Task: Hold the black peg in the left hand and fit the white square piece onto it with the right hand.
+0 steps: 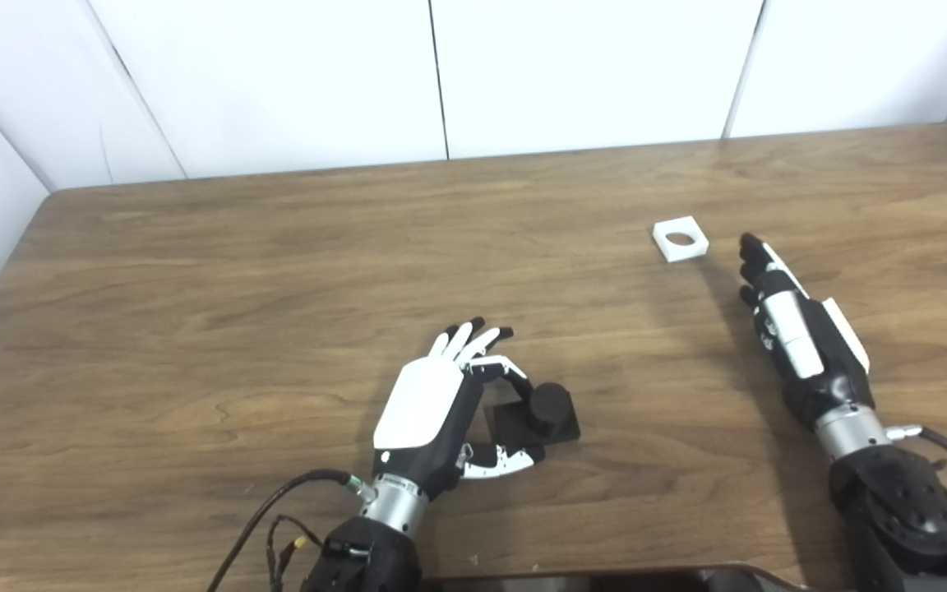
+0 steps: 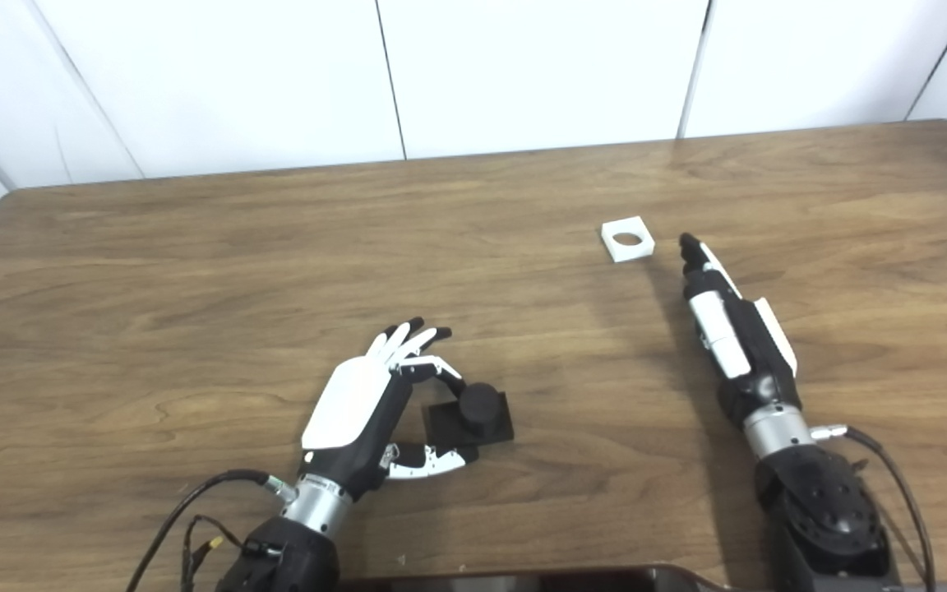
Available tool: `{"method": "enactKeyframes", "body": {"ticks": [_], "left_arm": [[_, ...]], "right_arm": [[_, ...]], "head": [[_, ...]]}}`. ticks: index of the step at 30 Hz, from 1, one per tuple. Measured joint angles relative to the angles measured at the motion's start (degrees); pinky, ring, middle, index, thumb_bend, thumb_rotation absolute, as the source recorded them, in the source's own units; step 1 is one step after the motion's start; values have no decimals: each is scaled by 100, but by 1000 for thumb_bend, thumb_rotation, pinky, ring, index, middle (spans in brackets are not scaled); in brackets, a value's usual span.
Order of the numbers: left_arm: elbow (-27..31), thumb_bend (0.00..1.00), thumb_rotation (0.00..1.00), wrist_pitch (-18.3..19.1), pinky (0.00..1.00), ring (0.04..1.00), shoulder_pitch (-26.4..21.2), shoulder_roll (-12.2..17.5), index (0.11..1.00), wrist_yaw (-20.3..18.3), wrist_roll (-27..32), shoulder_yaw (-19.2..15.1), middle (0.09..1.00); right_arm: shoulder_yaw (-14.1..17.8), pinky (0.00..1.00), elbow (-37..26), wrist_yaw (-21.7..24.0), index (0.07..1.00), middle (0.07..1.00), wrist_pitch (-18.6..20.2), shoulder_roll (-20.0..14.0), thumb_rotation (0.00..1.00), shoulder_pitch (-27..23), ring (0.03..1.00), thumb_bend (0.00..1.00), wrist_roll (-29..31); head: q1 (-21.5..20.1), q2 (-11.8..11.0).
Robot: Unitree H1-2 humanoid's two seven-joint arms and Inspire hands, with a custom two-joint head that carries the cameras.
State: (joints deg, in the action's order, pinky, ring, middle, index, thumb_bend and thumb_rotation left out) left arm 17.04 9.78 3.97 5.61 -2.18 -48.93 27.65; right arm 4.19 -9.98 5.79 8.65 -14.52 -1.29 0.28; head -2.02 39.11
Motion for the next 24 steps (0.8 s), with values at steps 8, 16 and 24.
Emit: {"method": "enactKeyframes", "body": {"ticks": [8, 16, 24], "left_arm": [[-12, 506, 65, -23, 1000, 983, 6, -23, 495, 0, -13, -5, 912], [-17, 505, 65, -26, 1000, 983, 15, -49, 495, -1, -62, -5, 911], [-17, 504, 66, -63, 1000, 989, 37, -51, 495, 14, -60, -30, 916]], "right_arm": [[-427, 986, -127, -18, 780, 927, 227, -605, 393, -961, 946, 855, -1500], [-813, 887, 171, 145, 732, 934, 389, -909, 323, -1491, 954, 889, -2365], [-1206, 899, 890, 511, 713, 933, 298, -1295, 312, -1938, 980, 936, -2770]], "head": [[9, -18], [0, -18], [-35, -44]]}}
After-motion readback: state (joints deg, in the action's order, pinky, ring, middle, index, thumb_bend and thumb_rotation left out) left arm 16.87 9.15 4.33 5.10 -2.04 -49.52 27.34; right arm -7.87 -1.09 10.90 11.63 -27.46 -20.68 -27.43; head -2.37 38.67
